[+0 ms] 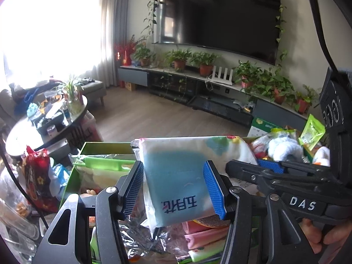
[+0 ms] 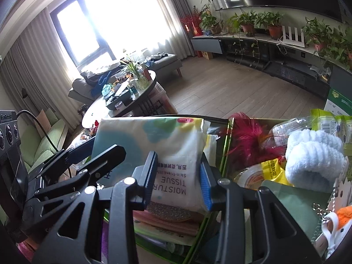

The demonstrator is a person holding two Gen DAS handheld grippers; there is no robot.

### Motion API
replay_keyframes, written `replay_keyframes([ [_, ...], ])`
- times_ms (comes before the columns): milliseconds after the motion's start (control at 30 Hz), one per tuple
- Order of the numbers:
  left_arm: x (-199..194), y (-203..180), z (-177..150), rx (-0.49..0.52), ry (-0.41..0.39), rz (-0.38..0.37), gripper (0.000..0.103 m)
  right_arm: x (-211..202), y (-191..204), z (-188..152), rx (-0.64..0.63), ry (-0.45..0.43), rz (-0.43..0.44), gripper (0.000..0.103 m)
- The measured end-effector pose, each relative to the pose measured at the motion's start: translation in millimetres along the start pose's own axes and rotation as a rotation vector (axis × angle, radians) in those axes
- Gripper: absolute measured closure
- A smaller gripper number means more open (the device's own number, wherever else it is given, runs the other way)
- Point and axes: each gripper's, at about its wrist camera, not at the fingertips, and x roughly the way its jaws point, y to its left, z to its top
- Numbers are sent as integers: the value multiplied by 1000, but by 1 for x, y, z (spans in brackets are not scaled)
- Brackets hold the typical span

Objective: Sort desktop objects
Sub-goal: 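Lower the tissue pack into the green box and open the left gripper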

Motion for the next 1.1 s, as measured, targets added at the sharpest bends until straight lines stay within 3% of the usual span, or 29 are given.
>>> replay_keyframes([
  [300,4,1,-5,10,17,12,47,-1,2,-1,-22,10,-30,64],
  [633,-8,8,-2,14,-2,41,39,-17,8,-1,-48,-28,-46,51],
  [767,-20,12,-1,2,-26,43,37,-26,15,-2,-70,-43,-49,49],
  [867,-32,14,-1,-18,-57,48,27,-33,19,-2,-79,-44,-41,49],
  [1100,-62,14,5,-19,-102,50,26,-59,39,-5,-122,-65,-13,49],
])
